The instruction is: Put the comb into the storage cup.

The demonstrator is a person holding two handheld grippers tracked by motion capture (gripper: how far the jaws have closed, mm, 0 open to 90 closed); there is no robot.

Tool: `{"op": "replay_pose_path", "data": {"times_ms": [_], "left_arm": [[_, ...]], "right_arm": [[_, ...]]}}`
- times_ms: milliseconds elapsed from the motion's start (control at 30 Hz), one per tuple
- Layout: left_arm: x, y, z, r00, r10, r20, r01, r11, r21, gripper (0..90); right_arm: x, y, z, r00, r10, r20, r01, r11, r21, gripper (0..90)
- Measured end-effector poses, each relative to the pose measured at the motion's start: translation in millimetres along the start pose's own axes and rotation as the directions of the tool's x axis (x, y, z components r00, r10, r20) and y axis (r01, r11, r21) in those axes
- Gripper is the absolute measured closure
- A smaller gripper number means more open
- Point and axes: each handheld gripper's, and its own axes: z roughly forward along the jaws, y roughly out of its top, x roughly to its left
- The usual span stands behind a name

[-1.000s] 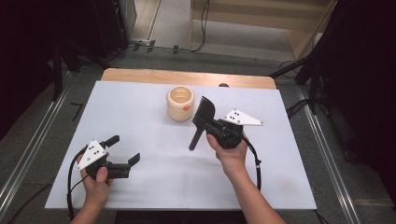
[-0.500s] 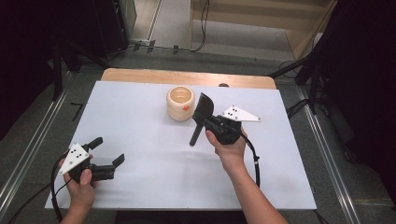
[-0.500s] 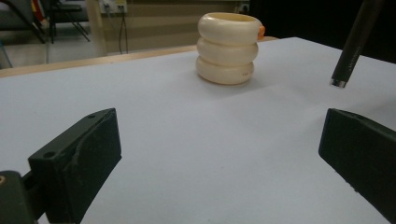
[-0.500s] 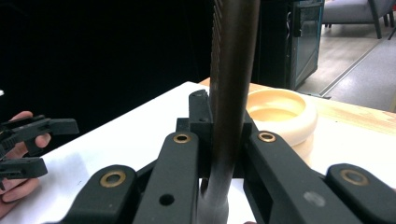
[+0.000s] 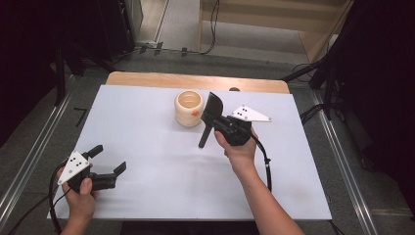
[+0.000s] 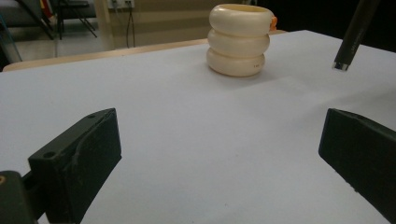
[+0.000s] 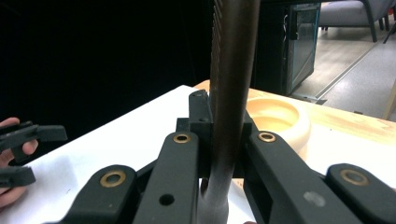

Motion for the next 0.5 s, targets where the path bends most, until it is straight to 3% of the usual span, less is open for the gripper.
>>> {"op": "replay_pose_path", "data": {"times_ms": [133,300,500], "left_arm": [[-1.5,-0.4,0.9,0.9999,0.014,0.001,-0.014,0.9999,0.001,0.0],[2.8,-1.1,-1.9,0.9997,-0.025,-0.006,0.025,0.9994,-0.025,0.0],[0.3,-1.0,-0.5,1.0000,-0.002,-0.004,0.002,1.0000,-0.008,0.0]], "right_arm": [[-1.2,4.0,3.4,1.0000,-0.004,0.003,0.004,1.0000,-0.005,83.3],[-3.2,10.6,6.6,1.0000,-0.005,0.006,0.005,0.9999,-0.013,83.3],[-8.2,16.9,9.3,0.9999,-0.002,0.010,0.002,0.9998,-0.019,83.3]]}}
